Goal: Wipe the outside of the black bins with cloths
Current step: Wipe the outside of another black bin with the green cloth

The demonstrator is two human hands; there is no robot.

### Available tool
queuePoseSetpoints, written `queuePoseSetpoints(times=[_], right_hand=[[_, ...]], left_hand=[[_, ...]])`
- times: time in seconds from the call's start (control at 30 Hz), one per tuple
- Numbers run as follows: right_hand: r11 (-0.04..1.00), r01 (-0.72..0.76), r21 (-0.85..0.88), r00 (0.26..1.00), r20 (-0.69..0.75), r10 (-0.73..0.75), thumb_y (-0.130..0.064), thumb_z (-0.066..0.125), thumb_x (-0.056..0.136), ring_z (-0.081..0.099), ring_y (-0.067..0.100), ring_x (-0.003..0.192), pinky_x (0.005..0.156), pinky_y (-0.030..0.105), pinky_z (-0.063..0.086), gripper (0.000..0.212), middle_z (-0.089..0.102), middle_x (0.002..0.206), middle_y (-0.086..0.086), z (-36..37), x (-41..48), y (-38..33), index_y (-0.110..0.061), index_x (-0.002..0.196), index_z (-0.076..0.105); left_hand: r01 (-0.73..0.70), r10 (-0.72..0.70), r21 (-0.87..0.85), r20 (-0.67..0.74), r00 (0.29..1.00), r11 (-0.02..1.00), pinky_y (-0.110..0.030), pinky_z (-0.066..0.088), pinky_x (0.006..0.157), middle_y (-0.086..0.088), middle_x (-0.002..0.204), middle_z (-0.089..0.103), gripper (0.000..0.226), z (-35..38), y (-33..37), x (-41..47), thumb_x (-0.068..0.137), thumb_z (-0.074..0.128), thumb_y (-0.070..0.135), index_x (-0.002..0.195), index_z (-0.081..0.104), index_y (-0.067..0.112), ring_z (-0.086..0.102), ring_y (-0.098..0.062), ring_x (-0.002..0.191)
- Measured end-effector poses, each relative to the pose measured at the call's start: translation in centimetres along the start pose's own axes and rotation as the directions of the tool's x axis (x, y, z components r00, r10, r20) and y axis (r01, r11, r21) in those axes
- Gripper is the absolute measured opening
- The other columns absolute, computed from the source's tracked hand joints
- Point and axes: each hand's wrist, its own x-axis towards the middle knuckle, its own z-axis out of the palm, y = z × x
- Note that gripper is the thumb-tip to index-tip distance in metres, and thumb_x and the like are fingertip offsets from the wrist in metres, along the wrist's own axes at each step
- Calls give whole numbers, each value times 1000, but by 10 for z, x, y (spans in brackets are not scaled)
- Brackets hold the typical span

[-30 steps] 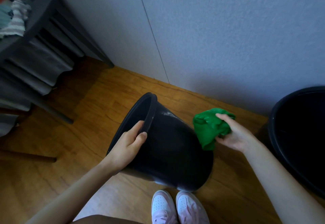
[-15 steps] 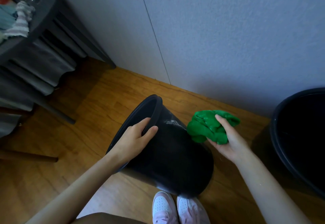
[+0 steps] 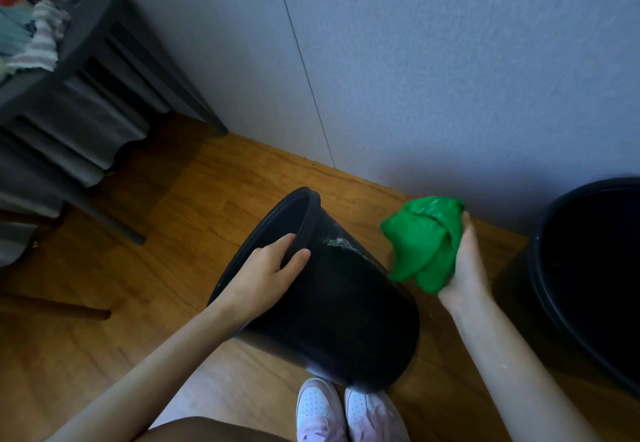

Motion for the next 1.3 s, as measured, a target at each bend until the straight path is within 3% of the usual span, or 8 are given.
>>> queuePoseSetpoints(times=[0.17, 0.33, 0.43, 0.57, 0.67, 1.0, 1.17, 1.3], right_hand=[[995, -67, -80, 991, 112, 76, -75, 38, 78, 65, 26, 93, 82, 41, 51, 65, 70, 101, 7, -8, -4, -9, -24, 108, 64], [950, 109, -292, 979, 199, -51, -14, 73, 66, 70, 23, 83, 71, 35, 55, 36, 70, 101, 12, -19, -5, -12, -9, 100, 66], [828, 227, -513, 971, 184, -152, 3, 77, 67, 67, 26, 89, 78, 38, 53, 47, 67, 104, 17, -26, 5, -11, 1, 110, 59], [599, 324, -732, 936, 156, -316, -21, 89, 45, 62, 28, 101, 89, 48, 51, 78, 63, 111, 13, -34, 9, -13, -3, 111, 50], [397, 386, -833, 872, 190, -451, -11, 88, 56, 57, 32, 109, 93, 41, 46, 69, 59, 116, 17, -29, -2, -21, -4, 108, 43], [211, 522, -826, 773, 353, -527, -16, 87, 59, 64, 29, 93, 75, 31, 45, 42, 69, 95, 11, -35, -5, -26, -8, 95, 65], [-53, 557, -829, 558, 421, -716, -36, 87, 50, 45, 36, 106, 94, 45, 40, 54, 51, 109, 13, -20, 3, -18, -6, 88, 64], [156, 759, -632, 461, 353, -814, -12, 86, 58, 42, 17, 120, 107, 18, 28, 69, 44, 127, 19, 17, -15, 2, 1, 116, 52]], left_hand=[[-3, 4, -23, 28, 1000, 1000, -8, 48, 60, 10, 80, 60, 19, -1, 3, 0, 98, 43, 24, 85, 46, 38, 60, 12, 71], [-1, 2, -15, 19, 1000, 1000, -5, 47, 66, 15, 82, 57, 21, -1, 2, 1, 98, 43, 24, 87, 43, 42, 60, 12, 74], [-3, 4, -30, 24, 1000, 1000, -11, 51, 65, 7, 89, 65, 12, -1, -2, 2, 97, 44, 25, 101, 55, 27, 63, 3, 80], [-3, 4, -24, 17, 1000, 1000, -15, 51, 62, 1, 87, 66, 13, -1, -4, 4, 97, 44, 25, 93, 56, 25, 64, -5, 78], [-10, 10, -5, 12, 1000, 1000, -17, 50, 60, 0, 84, 66, 15, 0, -3, 4, 97, 44, 25, 91, 57, 21, 63, -8, 75], [-43, 42, 11, 20, 999, 999, -18, 50, 65, 9, 84, 63, 11, -3, -9, 4, 97, 44, 28, 102, 53, 26, 62, -1, 75], [-40, 41, -33, 31, 999, 999, -7, 46, 69, 17, 88, 60, 22, -2, -6, 4, 97, 45, 20, 93, 46, 42, 59, 15, 80], [-19, 31, -129, 91, 995, 991, -29, 54, 83, 3, 105, 67, 21, -2, -9, 7, 96, 45, 20, 114, 55, 22, 65, -8, 96]])
